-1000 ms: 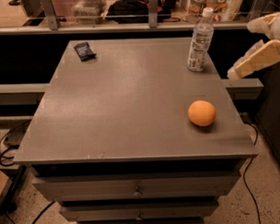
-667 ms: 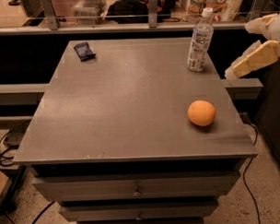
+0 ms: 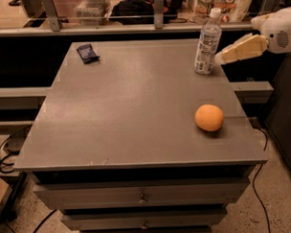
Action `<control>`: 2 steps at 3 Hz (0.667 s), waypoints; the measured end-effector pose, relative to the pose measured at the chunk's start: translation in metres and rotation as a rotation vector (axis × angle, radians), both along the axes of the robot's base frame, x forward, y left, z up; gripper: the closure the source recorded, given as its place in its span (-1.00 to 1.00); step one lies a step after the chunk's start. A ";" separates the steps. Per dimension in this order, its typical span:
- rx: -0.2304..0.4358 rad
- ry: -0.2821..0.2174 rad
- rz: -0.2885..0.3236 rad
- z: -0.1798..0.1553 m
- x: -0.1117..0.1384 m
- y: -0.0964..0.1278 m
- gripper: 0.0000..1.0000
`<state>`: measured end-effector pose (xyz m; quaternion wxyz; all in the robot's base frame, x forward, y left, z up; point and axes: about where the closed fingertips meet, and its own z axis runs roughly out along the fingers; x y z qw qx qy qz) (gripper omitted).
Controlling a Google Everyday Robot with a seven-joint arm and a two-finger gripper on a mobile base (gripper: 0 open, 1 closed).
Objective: Move blue plastic bottle near rxbar blueberry
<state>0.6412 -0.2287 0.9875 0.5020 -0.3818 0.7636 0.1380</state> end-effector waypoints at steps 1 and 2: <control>0.019 -0.041 -0.055 -0.010 0.041 0.008 -1.00; 0.051 -0.041 -0.104 -0.033 0.086 0.019 -1.00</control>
Offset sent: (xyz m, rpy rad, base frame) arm 0.1173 0.0222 -0.0474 0.0721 -0.0465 -0.1472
